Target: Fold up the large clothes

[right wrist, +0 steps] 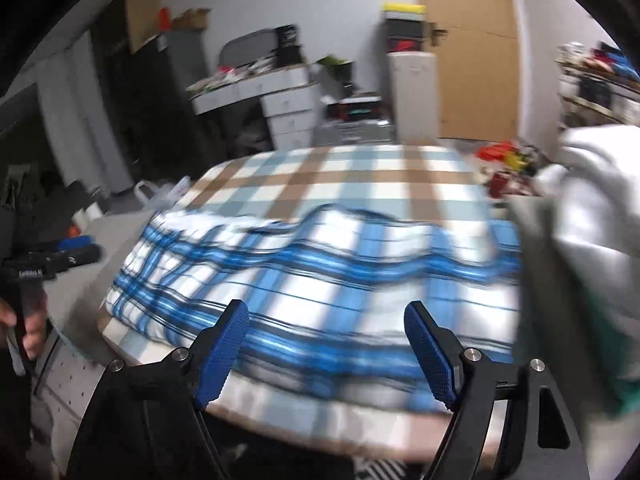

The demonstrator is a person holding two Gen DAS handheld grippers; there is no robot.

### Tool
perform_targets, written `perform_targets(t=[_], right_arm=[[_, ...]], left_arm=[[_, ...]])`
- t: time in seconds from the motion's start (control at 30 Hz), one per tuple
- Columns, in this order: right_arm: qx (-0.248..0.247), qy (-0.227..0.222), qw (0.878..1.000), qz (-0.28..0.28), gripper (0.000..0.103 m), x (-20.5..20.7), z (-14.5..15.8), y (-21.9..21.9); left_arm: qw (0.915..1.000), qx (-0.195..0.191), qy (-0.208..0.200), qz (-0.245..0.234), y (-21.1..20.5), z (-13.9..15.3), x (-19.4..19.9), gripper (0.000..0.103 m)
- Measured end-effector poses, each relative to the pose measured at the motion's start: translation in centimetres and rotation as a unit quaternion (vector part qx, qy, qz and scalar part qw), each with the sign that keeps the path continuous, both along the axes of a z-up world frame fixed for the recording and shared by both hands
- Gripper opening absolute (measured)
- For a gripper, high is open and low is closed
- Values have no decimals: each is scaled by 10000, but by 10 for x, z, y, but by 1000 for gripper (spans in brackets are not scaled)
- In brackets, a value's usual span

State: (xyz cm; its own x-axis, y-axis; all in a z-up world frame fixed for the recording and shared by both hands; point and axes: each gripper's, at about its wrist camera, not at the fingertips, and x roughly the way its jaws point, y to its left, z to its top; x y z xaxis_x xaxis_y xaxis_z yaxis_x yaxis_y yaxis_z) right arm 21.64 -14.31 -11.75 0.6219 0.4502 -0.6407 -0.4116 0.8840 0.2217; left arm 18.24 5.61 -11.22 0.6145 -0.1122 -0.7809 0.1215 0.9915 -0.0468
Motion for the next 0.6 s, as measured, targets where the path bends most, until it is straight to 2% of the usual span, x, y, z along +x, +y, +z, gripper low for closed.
perform_targets(t=[0.1,0.17,0.2,0.23,0.33,0.4,0.43,0.5,0.6], right_arm=[[-447,494,9978,15,78,24,-42,46],[-893,753,9930,-193,77,33,-73,56],[-995,701,9924,-184,79,36,-83,58],[-1067,480,9930,-164,79,33,-82,60],[-1007,685,9925,-92,80,38,-77,54],[-961,449,9941,-229,76,35,-59,43],[-940,219,9946,-389,76,30,-48,30],[-918,73,9934,-678,77,25,-42,7],[-1151,376,9853,-1207,77,32,-62,-29]], left_arm=[[9966,175,783,203,-5,-56,32,94],[9936,250,1012,432,8,-78,43,97],[9957,-6,802,453,20,-78,41,98],[9960,42,704,540,25,-76,38,100],[9958,-62,728,550,46,-73,42,102],[9954,-155,715,618,64,-69,44,102],[9948,-277,752,627,74,-69,47,102],[9949,-345,668,675,77,-70,47,102],[9947,-342,555,795,88,-70,48,102]])
